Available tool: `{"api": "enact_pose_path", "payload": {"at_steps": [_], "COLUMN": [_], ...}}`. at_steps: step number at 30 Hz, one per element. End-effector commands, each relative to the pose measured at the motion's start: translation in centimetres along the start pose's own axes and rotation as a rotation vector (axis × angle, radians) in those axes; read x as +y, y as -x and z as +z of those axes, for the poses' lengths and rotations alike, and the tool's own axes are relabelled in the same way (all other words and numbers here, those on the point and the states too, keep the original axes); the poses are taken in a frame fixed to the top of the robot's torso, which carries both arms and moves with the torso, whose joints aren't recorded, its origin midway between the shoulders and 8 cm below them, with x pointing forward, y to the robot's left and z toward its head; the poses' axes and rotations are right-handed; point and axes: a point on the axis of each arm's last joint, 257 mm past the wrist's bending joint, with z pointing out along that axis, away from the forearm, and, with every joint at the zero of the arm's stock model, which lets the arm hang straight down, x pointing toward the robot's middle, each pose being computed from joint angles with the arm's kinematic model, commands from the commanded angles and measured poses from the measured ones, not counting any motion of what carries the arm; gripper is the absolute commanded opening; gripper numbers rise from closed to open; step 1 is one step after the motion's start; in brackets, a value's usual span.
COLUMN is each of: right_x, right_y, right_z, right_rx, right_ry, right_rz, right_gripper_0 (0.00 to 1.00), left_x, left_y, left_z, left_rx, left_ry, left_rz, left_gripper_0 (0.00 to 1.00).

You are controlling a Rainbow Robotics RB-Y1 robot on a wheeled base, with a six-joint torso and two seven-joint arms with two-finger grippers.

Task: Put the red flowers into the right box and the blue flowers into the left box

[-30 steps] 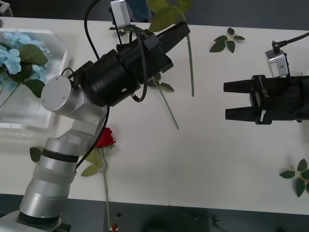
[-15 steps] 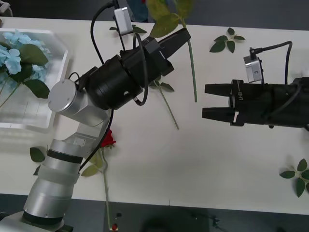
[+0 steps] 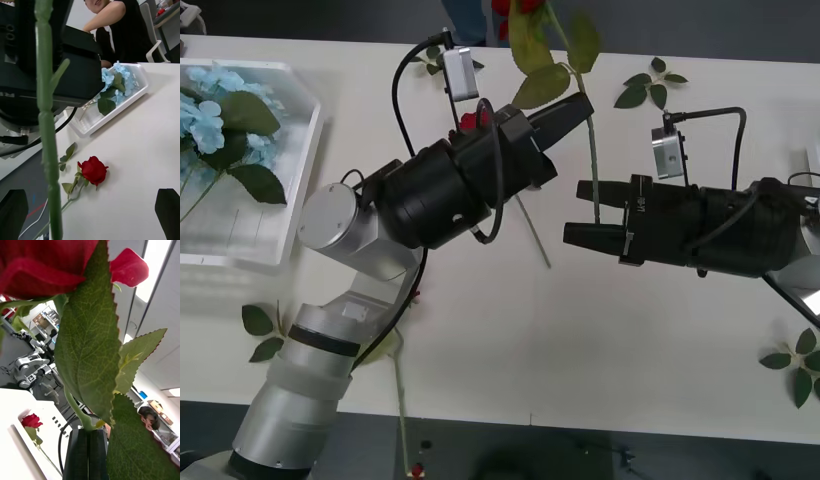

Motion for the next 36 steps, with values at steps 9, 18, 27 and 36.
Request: {"api": "enact_pose_path", "payload": {"at_steps": [9,18,27,36], "right_x": [0.7,0.8,0.7,0.8], "right_y": [1.9,2.1,2.0,2.0], "right_z": [3.1,3.3,3.2,3.2], "right_rx": [-0.022,-0.026,-0.024,-0.023], "right_ry": [0.010,0.013,0.012,0.013], "right_rz": [-0.052,-0.052,-0.052,-0.052], "right_gripper_0": [1.00,0.00,0.00,0.00], "left_x": [-0.6,-0.6,-0.4,-0.2], "left_y": [-0.2,-0.3,-0.2,0.4], "left_z": [0.5,0.5,0.4,-0.5], "left_rx": [0.001,0.002,0.002,-0.009], "left_ry": [-0.016,-0.015,-0.011,-0.012], "left_rz": [0.027,0.025,0.026,0.008], "left_gripper_0": [0.00,0.00,0.00,0.01]}}
